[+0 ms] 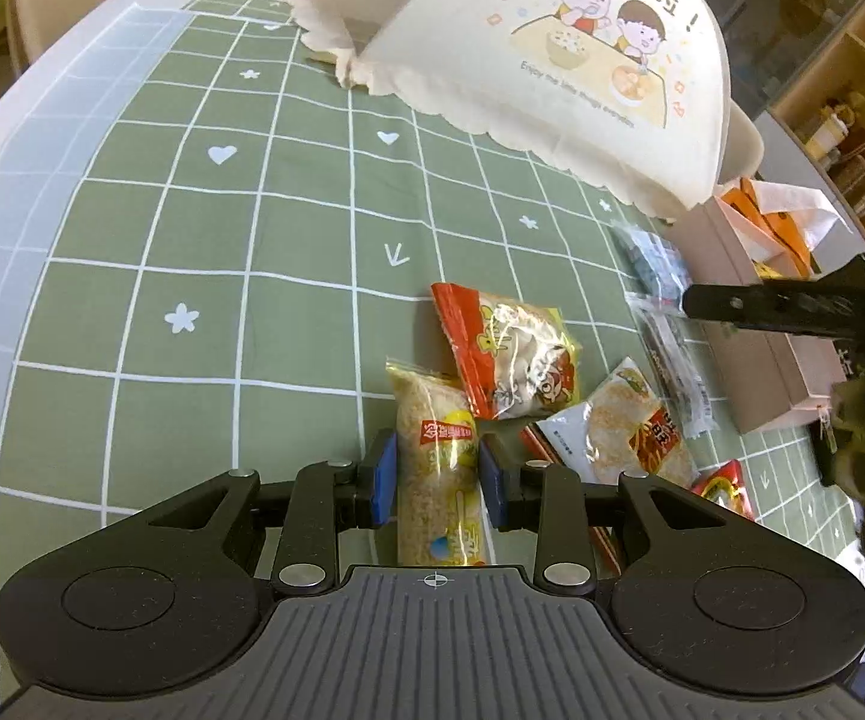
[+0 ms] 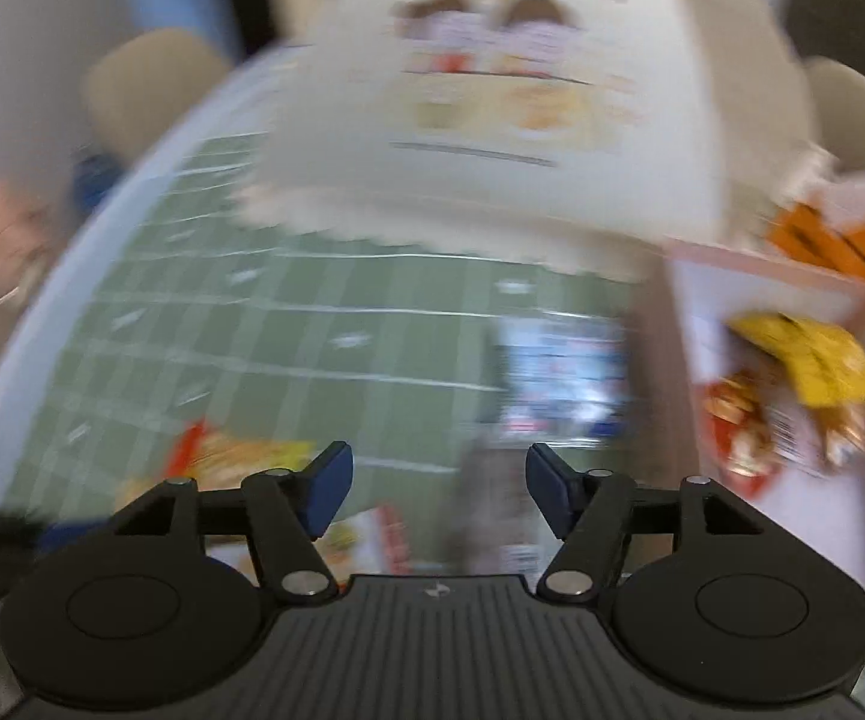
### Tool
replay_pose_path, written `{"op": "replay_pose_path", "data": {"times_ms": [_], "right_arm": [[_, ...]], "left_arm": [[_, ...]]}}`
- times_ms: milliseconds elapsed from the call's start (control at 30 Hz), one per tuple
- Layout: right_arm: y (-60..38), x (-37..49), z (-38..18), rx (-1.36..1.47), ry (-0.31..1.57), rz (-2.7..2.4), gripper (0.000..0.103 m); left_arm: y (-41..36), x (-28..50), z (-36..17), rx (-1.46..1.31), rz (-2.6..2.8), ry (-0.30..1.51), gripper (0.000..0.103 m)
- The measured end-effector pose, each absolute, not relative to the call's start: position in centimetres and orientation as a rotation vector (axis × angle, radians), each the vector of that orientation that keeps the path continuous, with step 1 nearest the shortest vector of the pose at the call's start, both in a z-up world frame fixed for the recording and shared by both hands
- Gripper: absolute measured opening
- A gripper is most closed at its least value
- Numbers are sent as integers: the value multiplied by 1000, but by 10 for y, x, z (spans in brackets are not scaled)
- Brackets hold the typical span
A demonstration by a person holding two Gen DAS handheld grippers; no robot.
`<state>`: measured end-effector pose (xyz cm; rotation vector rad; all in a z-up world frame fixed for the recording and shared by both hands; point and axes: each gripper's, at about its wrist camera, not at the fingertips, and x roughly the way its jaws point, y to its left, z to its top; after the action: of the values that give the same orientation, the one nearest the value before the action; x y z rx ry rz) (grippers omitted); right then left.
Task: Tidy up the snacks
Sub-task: 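Drop the bread packet into the box and grasp a clear packet with the right gripper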
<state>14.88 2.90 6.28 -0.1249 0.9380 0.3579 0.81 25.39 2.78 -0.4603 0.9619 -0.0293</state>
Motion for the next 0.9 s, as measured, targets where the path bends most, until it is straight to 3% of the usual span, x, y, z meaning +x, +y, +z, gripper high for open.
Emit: {"op": "replay_pose_path", "data": {"times_ms": [267,333,367,600,667,900], "right_arm": [[38,172,21,-93,1012,208,61],[38,162,24,-45,1032,290,54],[37,154,24,-35,1041,341,46],[40,128,20,-98,969,375,44],[45,130,20,-109,971,378,38],[27,95,56,-56,917,466,34]], "left_arm": [[254,3,28,-467,-33,966,34],[253,1,28,-466,-35,968,34],[253,1,28,-466,-34,967,34],[243,2,30,-386,-39,983,35],[240,3,31,-354,-43,988,36],[226,6,34,-243,-51,1017,36]]}}
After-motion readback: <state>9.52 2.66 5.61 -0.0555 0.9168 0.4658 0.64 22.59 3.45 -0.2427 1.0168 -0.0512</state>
